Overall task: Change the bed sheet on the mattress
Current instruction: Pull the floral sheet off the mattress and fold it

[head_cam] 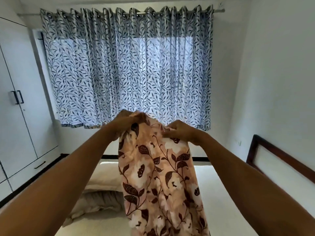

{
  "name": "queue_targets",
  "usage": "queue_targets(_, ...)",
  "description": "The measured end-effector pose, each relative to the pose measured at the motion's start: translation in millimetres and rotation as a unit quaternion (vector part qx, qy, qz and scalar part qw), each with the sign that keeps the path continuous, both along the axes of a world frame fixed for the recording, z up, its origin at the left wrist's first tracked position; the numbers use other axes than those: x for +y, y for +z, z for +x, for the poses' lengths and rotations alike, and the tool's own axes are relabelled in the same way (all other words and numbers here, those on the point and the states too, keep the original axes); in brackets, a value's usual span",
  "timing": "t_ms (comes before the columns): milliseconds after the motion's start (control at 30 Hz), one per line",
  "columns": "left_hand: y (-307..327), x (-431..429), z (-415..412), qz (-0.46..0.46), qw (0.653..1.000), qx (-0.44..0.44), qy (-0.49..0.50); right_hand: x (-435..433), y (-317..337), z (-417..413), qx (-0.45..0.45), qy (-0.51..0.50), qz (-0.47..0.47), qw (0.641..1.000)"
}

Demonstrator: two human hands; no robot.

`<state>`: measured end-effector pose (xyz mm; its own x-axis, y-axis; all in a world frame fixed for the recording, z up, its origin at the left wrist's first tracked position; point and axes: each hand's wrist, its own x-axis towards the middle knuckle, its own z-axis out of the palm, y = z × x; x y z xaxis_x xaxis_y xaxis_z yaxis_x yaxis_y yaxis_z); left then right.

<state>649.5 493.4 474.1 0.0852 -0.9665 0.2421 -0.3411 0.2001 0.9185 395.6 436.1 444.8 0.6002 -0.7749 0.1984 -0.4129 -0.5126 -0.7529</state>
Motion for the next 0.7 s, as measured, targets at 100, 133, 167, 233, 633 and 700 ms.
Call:
queue_targets(100, -1.0, 7.1, -6.9, 0.0, 0.989, 0.138, -0.055, -0.2, -0.5, -9.3, -0.021, -0.025, -0.019, 0.999)
queue_targets(133, -1.6, 9.6, -6.4, 0.004, 0.982, 0.167, -0.093, -1.3, 0.9, -13.4, -0.051, -0.05, -0.024, 0.997)
queue_targets(167, -1.0, 13.4, -4.8, 0.009, 0.976, 0.176, -0.128, -1.8, 3.7, -18.2, -0.081, -0.078, -0.025, 0.993)
queue_targets(233, 0.0, 20.2, 1.2, 0.026, 0.968, 0.161, -0.189, -2.5, 11.9, -30.3, -0.125, -0.123, -0.036, 0.984)
queue_targets(633, 2.5, 11.8, 2.5, 0.011, 0.999, -0.052, -0.002, -15.2, -23.6, -82.8, -0.158, -0.101, 0.078, 0.979)
queue_targets(700, 6.9, 14.2, -14.1, -0.026, 0.999, 0.023, -0.024, -9.1, -33.8, -78.5, -0.12, -0.053, 0.135, 0.982)
